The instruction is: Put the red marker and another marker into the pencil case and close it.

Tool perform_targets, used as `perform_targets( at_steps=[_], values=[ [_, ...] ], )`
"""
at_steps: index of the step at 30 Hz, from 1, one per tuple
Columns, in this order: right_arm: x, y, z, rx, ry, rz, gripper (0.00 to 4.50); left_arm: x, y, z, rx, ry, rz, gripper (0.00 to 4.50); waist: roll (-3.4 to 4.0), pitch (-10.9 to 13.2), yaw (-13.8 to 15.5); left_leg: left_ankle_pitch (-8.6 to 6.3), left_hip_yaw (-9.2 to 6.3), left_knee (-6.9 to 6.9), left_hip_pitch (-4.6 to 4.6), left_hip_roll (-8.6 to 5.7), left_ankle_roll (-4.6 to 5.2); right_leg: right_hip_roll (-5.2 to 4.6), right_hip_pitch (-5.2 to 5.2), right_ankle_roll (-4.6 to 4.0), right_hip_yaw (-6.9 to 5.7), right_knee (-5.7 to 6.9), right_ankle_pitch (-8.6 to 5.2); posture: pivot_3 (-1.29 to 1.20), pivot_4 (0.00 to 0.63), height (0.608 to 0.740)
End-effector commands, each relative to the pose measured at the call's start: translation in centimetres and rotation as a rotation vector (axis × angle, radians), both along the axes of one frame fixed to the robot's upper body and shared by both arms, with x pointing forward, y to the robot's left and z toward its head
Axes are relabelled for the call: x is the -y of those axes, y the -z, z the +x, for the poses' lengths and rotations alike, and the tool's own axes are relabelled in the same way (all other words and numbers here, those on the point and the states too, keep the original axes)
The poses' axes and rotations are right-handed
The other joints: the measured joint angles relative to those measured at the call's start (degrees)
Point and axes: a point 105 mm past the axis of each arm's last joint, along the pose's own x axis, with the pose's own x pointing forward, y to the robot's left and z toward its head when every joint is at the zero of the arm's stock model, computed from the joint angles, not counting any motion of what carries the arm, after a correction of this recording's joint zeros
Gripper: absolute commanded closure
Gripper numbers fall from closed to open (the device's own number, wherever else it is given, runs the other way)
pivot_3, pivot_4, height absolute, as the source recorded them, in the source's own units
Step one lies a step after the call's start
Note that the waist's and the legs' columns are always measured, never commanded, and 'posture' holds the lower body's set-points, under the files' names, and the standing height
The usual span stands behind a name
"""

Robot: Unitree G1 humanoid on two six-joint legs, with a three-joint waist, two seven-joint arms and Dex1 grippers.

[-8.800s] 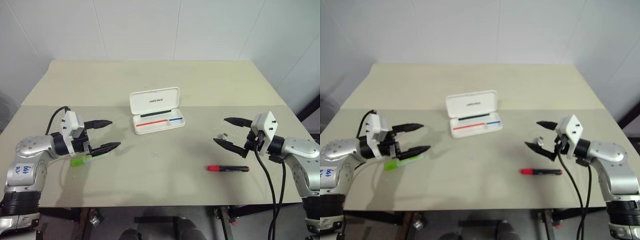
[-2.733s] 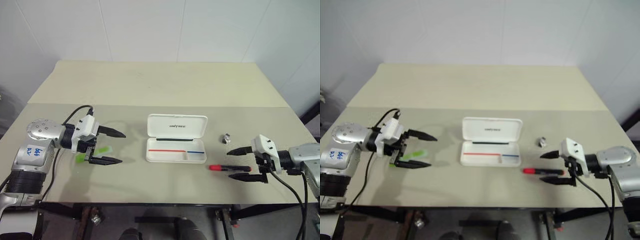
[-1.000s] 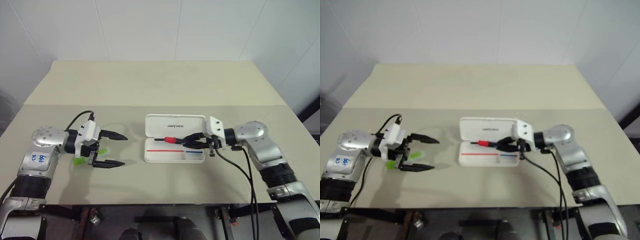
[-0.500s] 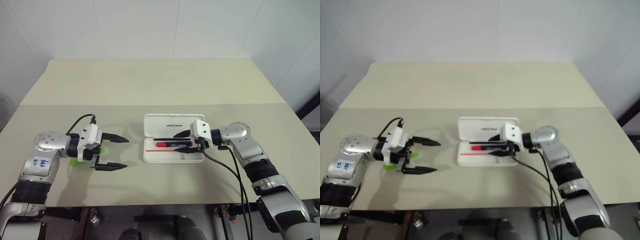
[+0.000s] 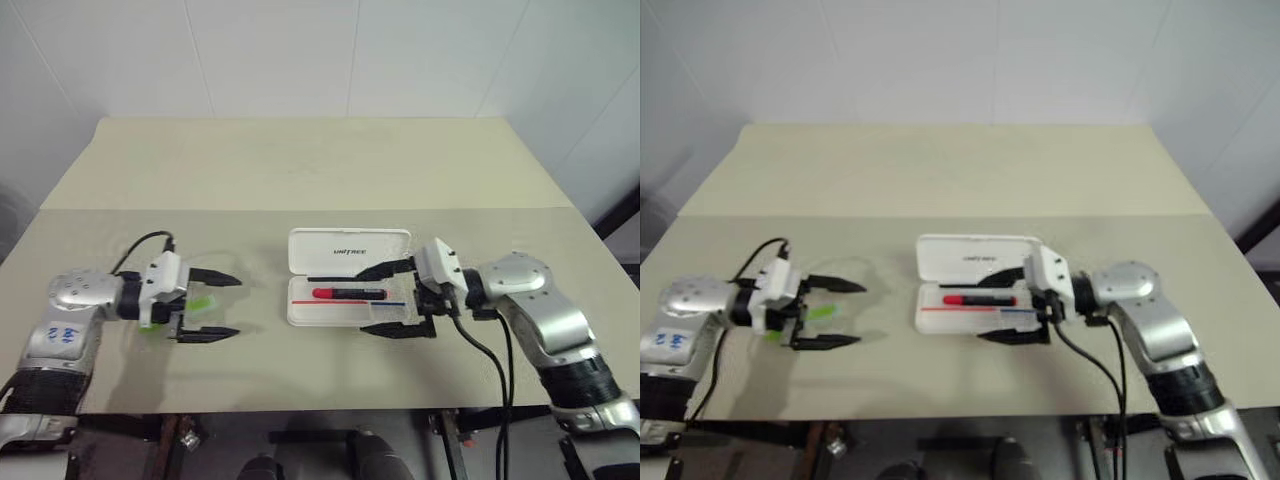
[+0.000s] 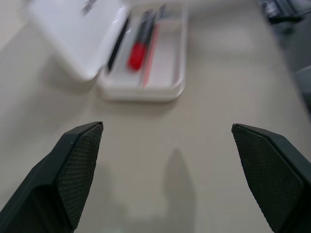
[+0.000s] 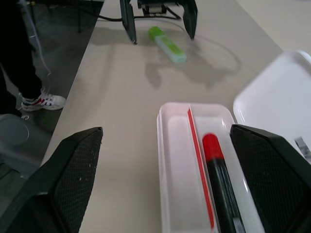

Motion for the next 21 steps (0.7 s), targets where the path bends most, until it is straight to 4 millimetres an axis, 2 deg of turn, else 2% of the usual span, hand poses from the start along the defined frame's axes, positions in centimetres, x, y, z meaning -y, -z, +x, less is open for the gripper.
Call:
perform_targets(
  at_steps=[1,4,8,16,20,21],
  values=[
    [1.8,-1.1,-0.4,0.021,0.087,0.024,0.03,-4.8,0.2,-0.1,0.009,-0.148,0.054,0.00,0.00,0.00,-0.05,0.00,0.03,-0.01,0.01,0.00,0.00,0.02,0.00,-0.02,-0.01,-0.03,-0.01,0.00,0.150,0.740],
    [2.5,-1.0,-0.4,0.017,0.137,0.026,0.03,-7.2,1.1,-0.4,-0.022,-0.201,0.093,0.00,0.00,0.00,0.01,0.01,0.39,-0.06,0.05,-0.01,0.00,0.02,0.00,-0.08,-0.06,-0.07,-0.05,0.00,0.150,0.740],
    [2.7,-1.1,-0.4,0.021,0.174,0.042,0.03,-8.4,2.6,-0.1,-0.085,-0.230,0.130,0.00,0.00,0.00,0.70,0.02,0.39,-0.05,0.05,0.00,0.01,0.04,0.00,-0.09,-0.10,-0.04,-0.05,0.00,0.150,0.740],
    [2.8,-1.2,-1.1,0.025,0.208,0.048,0.03,-7.4,4.3,2.2,-0.110,-0.236,0.143,0.00,-0.02,-0.01,2.31,0.02,0.39,-0.01,-0.02,-0.06,0.01,0.02,0.00,-0.09,-0.14,0.06,-0.04,0.00,0.150,0.740],
    [3.2,-1.3,-1.4,0.024,0.231,0.049,0.03,-6.8,4.9,2.5,-0.143,-0.217,0.123,0.00,-0.01,-0.01,2.58,0.02,0.38,-0.03,-0.02,-0.05,0.01,0.02,0.00,-0.08,-0.14,0.06,-0.04,0.00,0.150,0.740],
    [3.2,-1.4,-1.5,0.023,0.235,0.049,0.01,-6.7,5.0,2.4,-0.173,-0.211,0.100,0.18,-0.01,-0.02,2.57,0.02,0.37,-0.02,-0.01,-0.05,0.02,0.02,0.01,-0.08,-0.16,0.06,-0.04,0.00,0.150,0.740]
  ],
)
